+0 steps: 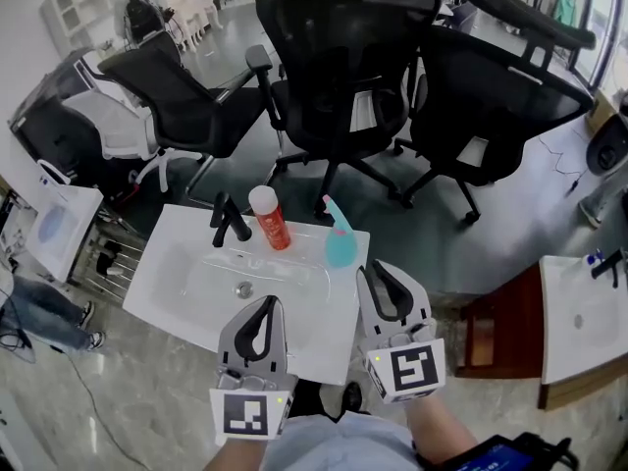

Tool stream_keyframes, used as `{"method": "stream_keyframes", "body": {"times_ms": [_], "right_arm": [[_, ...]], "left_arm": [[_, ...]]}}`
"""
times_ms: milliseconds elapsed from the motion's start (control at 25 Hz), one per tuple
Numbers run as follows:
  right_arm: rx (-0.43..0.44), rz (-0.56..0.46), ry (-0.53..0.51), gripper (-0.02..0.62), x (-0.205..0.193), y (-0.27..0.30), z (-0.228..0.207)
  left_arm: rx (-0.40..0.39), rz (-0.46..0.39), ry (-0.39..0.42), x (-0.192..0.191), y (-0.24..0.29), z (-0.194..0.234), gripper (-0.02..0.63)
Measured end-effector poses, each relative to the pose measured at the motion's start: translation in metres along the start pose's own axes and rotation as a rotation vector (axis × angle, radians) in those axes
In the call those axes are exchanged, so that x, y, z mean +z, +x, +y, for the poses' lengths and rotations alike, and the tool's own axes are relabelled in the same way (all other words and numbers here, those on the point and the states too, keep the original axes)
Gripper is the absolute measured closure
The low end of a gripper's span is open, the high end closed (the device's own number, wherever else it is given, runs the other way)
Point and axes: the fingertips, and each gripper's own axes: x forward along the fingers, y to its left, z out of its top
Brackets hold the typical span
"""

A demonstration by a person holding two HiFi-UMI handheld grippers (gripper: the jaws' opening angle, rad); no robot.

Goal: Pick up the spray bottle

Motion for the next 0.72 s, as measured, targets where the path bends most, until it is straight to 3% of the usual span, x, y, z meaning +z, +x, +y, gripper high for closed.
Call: {"method": "stream_keyframes", "body": {"times_ms": [280,720], "right_arm": [[-0.034,0.045,0.0,0.491,-0.021,0.042,-0.007],[-0.052,0.181,0.02,0.385,-0.077,0.101,-0.02]], "left_arm": [[-0.023,0.03,-0.028,-0.02,0.034,0.03,0.591],[-0.126,0.154,-0.06,-0.077,0.081,0.04,0.591]]}}
